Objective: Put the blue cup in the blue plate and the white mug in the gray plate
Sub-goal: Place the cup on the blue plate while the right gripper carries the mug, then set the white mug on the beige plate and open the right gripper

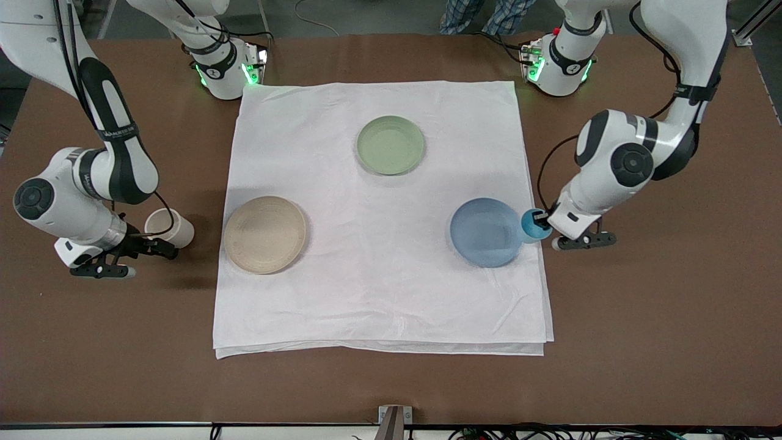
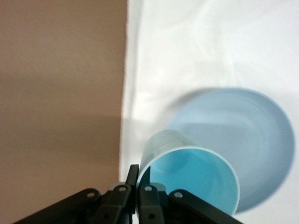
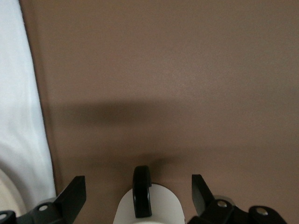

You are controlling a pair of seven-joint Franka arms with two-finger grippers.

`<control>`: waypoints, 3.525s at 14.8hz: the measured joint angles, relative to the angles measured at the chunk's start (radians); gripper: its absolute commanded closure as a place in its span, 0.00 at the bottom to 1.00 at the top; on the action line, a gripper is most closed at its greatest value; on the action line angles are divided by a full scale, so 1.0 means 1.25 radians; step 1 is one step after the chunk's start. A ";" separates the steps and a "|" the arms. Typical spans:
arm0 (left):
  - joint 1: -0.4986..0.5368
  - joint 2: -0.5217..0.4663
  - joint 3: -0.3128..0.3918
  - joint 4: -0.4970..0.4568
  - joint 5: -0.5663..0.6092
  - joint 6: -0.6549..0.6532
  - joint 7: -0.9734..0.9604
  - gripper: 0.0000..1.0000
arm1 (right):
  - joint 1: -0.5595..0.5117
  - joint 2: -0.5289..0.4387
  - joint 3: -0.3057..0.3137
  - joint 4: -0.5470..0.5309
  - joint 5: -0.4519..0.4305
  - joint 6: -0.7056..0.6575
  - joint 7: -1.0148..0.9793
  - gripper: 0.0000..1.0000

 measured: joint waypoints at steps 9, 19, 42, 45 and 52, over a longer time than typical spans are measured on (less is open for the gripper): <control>-0.011 0.107 -0.052 -0.011 0.000 0.105 -0.115 0.00 | -0.007 0.033 0.001 -0.028 0.000 0.013 -0.028 0.42; 0.069 0.034 -0.047 0.338 0.001 -0.232 -0.106 0.00 | -0.005 0.001 0.005 -0.014 0.028 -0.080 -0.040 1.00; 0.060 -0.190 0.185 0.481 0.001 -0.656 0.355 0.00 | 0.292 -0.020 0.005 -0.056 0.114 0.010 0.335 0.00; 0.057 -0.190 0.179 0.476 0.001 -0.656 0.355 0.00 | 0.292 -0.018 0.004 -0.006 0.113 -0.057 0.335 0.00; 0.054 -0.190 0.161 0.470 -0.002 -0.659 0.355 0.00 | 0.251 -0.104 -0.008 0.236 0.010 -0.502 0.298 0.00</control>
